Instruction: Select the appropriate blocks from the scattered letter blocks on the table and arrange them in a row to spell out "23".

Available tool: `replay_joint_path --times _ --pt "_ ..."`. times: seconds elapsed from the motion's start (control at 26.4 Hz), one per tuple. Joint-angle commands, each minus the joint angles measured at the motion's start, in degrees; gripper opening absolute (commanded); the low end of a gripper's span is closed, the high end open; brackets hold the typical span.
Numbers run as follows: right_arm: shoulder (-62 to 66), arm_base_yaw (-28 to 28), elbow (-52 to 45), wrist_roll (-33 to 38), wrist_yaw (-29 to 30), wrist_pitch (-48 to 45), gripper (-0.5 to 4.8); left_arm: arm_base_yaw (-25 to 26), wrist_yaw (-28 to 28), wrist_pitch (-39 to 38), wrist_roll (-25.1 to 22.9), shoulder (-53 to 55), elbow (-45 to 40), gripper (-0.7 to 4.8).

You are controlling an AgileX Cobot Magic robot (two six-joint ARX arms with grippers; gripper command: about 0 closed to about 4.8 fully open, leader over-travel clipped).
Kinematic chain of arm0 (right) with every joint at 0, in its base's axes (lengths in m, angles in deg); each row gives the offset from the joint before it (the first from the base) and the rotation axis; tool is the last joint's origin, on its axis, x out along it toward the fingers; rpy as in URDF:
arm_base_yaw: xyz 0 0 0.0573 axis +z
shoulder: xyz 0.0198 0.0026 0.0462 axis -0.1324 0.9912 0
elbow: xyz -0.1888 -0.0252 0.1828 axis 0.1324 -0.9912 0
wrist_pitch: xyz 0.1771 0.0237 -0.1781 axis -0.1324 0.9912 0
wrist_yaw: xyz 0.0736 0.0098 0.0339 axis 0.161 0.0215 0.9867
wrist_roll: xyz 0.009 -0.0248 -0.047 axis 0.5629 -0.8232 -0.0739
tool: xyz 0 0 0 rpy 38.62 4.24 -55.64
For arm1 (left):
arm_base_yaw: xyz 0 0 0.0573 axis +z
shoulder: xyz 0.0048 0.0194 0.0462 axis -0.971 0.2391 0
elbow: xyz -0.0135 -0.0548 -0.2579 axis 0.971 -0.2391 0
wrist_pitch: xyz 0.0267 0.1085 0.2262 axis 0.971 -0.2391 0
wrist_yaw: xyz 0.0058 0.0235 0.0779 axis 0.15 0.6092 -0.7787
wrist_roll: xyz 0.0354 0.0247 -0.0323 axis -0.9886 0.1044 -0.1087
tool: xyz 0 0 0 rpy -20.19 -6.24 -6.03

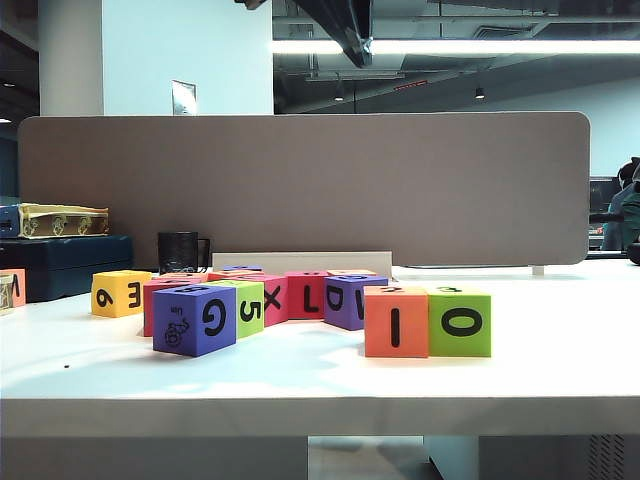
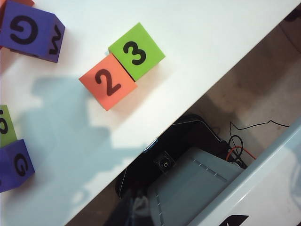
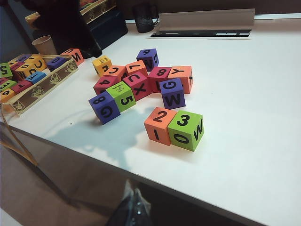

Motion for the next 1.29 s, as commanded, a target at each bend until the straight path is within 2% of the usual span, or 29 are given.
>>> replay_joint_path --times 0.04,0.38,0.46,0.49,0.57,0.64,0.83,1.02,1.18,1.29 --pt "-0.6 0.0 0.2 0.1 0.1 -0.4 -0.01 -0.1 0.1 -0.3 0.2 -0.4 0.2 -0.06" --pt "-0.6 0.0 0.2 0.1 0.1 -0.4 -0.01 0.0 0.0 -0.3 0.1 -2.9 0.2 -0.06" --pt "-0.6 0.0 0.2 0.1 0.1 -0.5 -0.01 0.0 -1.7 -0.3 -0.3 -5.0 0.2 -0.06" --pt "-0.6 0.0 0.2 0.1 0.1 -0.5 -0.01 0.0 -3.7 -0.3 -0.5 -6.1 0.2 -0.06" --pt "-0.6 0.0 0.2 0.0 0.1 -0.6 -0.01 0.0 -17.2 -0.3 -0.2 -12.1 0.2 -0.06" --pt "-0.6 0.0 0.2 0.0 0.1 -0.6 -0.01 0.0 -22.5 -0.3 0.0 -15.7 0.2 -0.06" --pt "-0.6 0.0 0.2 0.0 0.1 -0.6 -0.01 0.0 -25.6 -0.3 1.3 -23.8 0.1 -0.06" --pt "-0.6 0.0 0.2 0.0 0.1 -0.6 -0.01 0.0 -32.9 -0.3 1.3 -30.7 -1.7 -0.06" --pt "-0.6 0.0 0.2 0.0 0.1 -0.6 -0.01 0.0 -37.4 -0.3 1.4 -36.6 -8.0 -0.06" --pt "-0.6 0.0 0.2 0.0 0.1 -0.6 -0.01 0.0 -45.7 0.7 4.6 -43.6 -17.4 -0.06"
